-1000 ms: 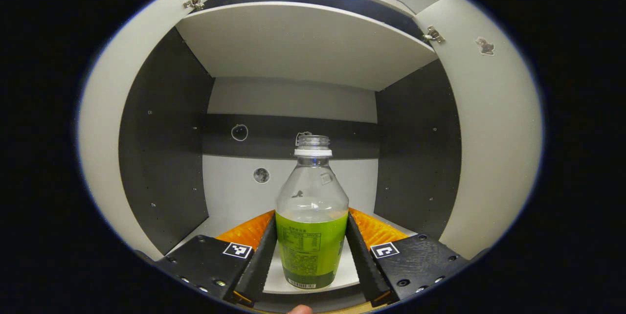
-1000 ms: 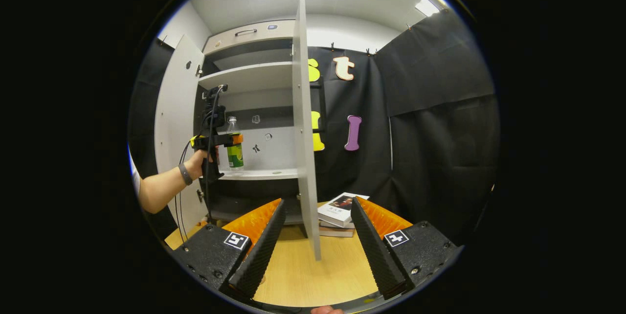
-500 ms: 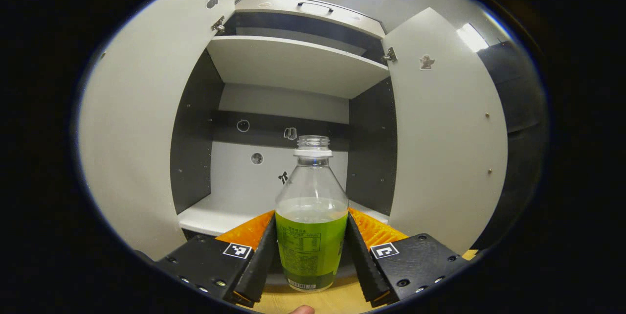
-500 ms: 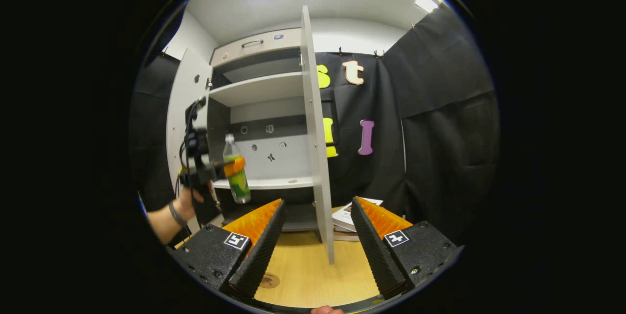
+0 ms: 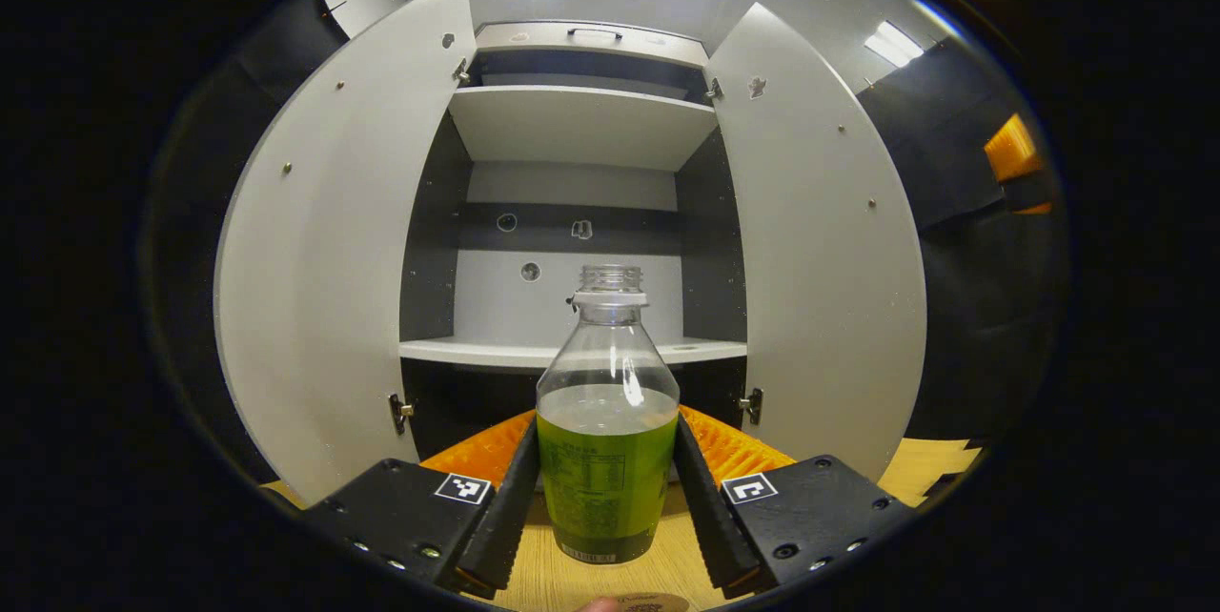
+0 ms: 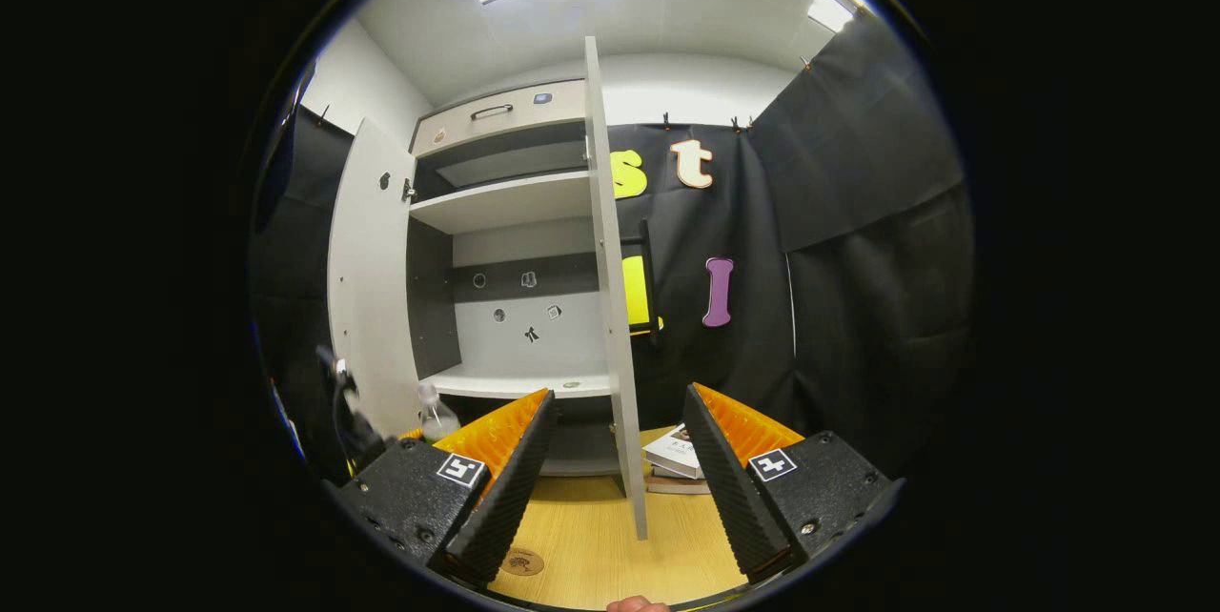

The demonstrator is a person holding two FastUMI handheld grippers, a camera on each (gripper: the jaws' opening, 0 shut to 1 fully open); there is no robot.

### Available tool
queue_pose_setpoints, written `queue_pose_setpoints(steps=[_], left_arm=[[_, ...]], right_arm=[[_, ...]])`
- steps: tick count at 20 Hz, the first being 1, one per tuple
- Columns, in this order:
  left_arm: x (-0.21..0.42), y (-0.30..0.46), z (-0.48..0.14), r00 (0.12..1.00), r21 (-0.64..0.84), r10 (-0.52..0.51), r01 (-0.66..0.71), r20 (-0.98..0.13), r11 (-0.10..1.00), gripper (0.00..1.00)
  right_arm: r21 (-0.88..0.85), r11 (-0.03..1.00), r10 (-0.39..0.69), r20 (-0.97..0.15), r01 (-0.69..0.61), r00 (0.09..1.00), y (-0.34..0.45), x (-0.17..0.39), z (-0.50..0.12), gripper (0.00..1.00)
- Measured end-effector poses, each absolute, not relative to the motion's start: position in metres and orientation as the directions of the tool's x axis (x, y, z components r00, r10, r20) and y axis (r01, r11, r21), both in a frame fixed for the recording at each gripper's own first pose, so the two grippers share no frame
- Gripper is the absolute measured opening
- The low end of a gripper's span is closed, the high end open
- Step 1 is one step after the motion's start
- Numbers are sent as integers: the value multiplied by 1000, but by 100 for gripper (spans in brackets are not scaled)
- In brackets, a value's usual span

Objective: Grasp the bottle in the cabinet with the left hand and place it on the coaster, then close the right door with the right hand and the left door with the left hand.

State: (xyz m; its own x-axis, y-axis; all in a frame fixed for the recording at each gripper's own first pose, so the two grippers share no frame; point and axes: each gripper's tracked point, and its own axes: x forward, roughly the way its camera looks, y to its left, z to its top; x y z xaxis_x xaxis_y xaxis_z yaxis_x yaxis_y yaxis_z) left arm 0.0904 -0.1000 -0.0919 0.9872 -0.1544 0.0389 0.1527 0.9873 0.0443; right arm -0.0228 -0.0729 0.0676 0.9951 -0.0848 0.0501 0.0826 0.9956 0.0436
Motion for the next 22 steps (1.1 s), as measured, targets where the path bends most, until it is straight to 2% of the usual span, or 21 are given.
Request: queue_pose_setpoints(steps=[10,15,22], left_arm=[[60,-110,-203,990,-7,-98,98,-102,995,73],[56,-116,-222,992,25,-87,90,-93,996,73],[55,-116,-245,987,37,-82,88,-137,995,73]], right_arm=[[44,995,-92,-39,93,995,-71,-28,33,83],[36,992,-116,-58,118,992,-80,-33,30,83],[25,988,-148,-74,150,986,-89,-35,25,83]])
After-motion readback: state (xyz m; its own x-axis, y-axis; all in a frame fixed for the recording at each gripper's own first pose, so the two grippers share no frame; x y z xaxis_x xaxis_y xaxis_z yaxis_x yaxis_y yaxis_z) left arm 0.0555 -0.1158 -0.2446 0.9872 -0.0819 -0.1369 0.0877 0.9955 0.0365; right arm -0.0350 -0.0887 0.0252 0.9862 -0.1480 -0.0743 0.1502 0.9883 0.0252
